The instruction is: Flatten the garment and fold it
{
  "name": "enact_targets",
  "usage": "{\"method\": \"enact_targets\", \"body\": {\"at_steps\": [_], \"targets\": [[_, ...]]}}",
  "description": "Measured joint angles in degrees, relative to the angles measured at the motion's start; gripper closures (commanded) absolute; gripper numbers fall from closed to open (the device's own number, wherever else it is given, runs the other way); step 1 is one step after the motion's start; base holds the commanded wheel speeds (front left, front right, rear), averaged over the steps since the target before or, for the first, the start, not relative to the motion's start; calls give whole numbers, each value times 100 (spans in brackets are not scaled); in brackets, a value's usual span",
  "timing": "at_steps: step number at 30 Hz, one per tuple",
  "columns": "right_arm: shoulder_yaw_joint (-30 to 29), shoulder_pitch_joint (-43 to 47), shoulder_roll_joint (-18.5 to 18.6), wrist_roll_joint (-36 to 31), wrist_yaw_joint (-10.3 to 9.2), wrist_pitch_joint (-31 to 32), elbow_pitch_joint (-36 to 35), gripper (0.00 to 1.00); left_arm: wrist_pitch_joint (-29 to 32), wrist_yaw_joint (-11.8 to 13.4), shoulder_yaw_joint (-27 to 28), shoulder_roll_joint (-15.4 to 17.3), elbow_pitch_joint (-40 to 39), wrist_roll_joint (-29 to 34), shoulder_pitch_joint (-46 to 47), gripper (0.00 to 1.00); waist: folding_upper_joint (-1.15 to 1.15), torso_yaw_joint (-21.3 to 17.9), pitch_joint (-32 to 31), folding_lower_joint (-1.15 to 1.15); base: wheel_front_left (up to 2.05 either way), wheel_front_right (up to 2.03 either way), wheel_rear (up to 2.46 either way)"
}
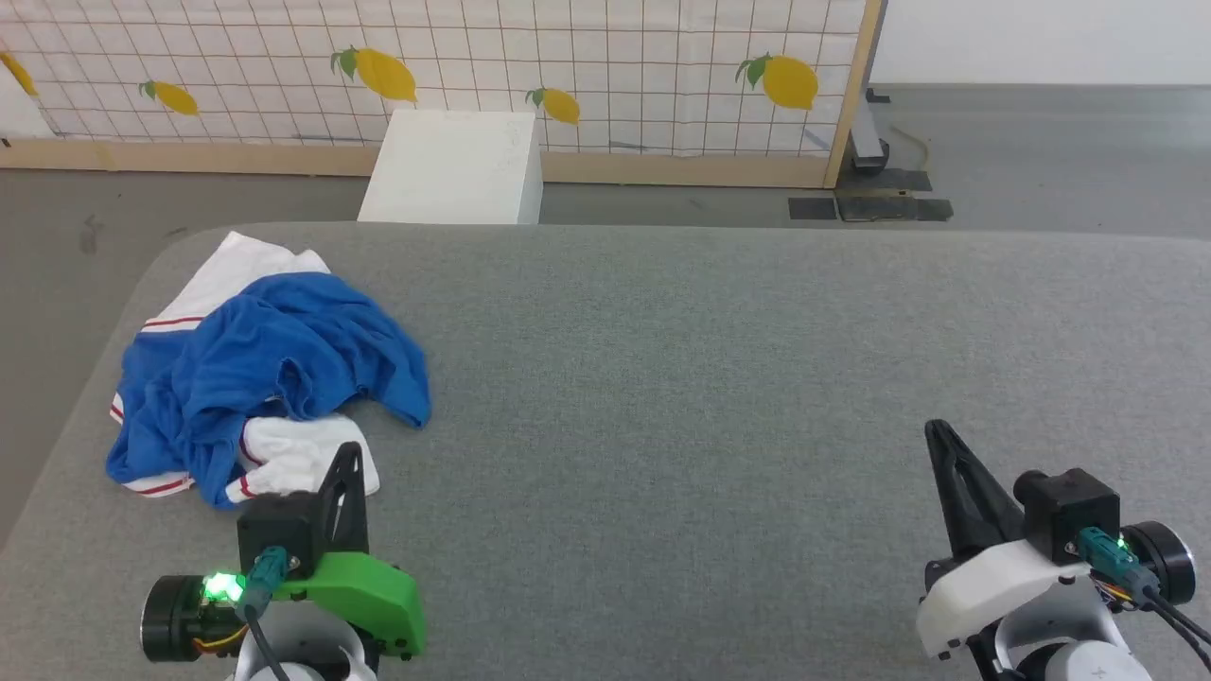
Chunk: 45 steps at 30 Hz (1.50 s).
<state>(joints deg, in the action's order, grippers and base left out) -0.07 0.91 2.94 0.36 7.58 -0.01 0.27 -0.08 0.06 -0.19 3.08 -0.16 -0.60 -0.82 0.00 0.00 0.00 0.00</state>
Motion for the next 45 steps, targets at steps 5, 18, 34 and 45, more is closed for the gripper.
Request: {"method": "enact_targets", "body": {"at_steps": [5, 18, 34, 45], "targets": [[0, 0, 0, 0, 0, 0, 0, 100, 0, 0, 0, 0, 0, 0, 0, 100, 0, 0, 0, 0, 0, 0, 0], [1, 0, 0, 0, 0, 0, 0, 0, 0, 0, 1, 0, 0, 0, 0, 0, 0, 0, 0, 0, 0, 0, 0], [-125, 4, 0, 126, 1, -70, 11, 0, -81, 1, -40, 1, -19, -59, -14, 0, 0, -2, 4, 0, 0, 0, 0], [-304, 4, 0, 285, 1, -237, 38, 0, -226, 52, -52, 1, -56, -153, -34, 0, 0, -4, 27, 0, 0, 0, 0]]}}
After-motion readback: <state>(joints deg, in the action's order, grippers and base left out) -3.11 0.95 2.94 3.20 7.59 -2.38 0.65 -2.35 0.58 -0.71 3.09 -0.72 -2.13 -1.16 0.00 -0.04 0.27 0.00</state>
